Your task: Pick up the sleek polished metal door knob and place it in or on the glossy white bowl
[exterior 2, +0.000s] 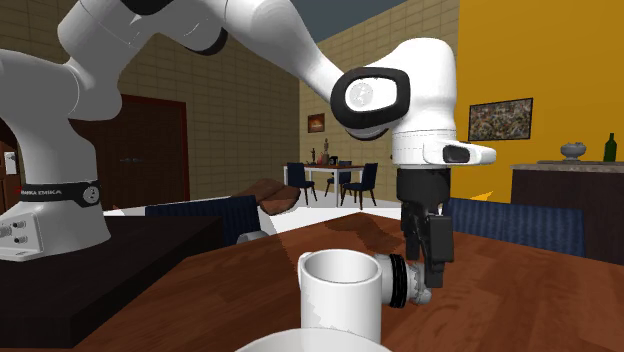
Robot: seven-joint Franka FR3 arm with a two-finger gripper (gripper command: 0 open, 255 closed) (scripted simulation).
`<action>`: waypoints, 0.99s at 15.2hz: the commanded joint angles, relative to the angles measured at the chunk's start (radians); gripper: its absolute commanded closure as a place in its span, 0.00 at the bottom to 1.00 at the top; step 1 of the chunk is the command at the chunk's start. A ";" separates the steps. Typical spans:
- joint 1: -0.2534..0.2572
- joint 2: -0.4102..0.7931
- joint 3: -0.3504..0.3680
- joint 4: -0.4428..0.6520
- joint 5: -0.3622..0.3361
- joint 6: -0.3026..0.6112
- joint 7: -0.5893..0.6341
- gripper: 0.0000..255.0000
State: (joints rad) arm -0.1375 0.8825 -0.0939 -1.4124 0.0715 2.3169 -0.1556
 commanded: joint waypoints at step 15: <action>-0.002 0.027 0.002 0.008 0.002 0.019 -0.001 1.00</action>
State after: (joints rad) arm -0.1395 0.9086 -0.0919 -1.4030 0.0733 2.3372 -0.1569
